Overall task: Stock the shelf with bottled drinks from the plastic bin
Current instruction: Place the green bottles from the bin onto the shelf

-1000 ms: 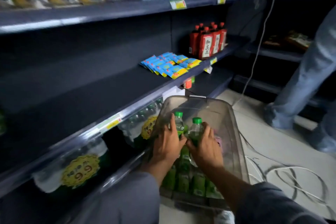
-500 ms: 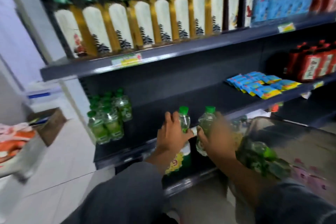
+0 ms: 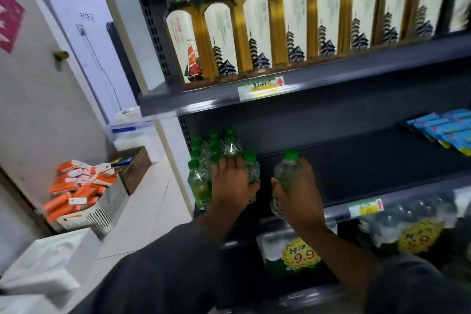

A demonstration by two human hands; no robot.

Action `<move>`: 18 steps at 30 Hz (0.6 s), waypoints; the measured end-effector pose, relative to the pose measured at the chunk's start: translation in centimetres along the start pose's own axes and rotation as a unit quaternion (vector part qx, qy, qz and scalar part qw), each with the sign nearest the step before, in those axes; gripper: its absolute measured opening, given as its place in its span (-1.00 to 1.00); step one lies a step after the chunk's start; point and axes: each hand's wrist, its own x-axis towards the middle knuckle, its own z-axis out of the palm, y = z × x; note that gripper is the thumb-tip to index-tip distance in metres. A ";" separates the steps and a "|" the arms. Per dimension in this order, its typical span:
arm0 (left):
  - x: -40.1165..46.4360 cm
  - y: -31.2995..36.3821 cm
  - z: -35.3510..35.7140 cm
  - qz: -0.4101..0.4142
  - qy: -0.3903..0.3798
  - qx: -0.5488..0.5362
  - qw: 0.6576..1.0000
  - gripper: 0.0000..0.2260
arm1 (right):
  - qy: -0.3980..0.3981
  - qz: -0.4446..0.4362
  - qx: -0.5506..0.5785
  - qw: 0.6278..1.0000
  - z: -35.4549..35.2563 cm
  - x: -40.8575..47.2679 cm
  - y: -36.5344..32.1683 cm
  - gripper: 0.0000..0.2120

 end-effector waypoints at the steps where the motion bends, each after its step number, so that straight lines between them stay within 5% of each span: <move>1: 0.6 -0.5 0.2 -0.001 0.000 0.014 1.000 -0.32 | -0.005 -0.006 0.001 1.000 0.8 0.2 0.0 -0.36; 10: 4.0 -1.6 2.3 -0.001 -0.011 0.043 0.999 -0.38 | -0.023 -0.014 -0.002 1.000 5.1 1.7 1.3 -0.33; 15: 4.9 -1.9 3.2 0.012 -0.017 0.037 0.999 -0.12 | -0.026 -0.017 0.001 1.000 6.5 2.5 2.2 -0.32; 18: 5.6 -2.6 3.8 0.016 -0.026 0.075 0.997 -0.20 | -0.043 -0.021 -0.008 0.999 7.5 2.4 2.1 -0.29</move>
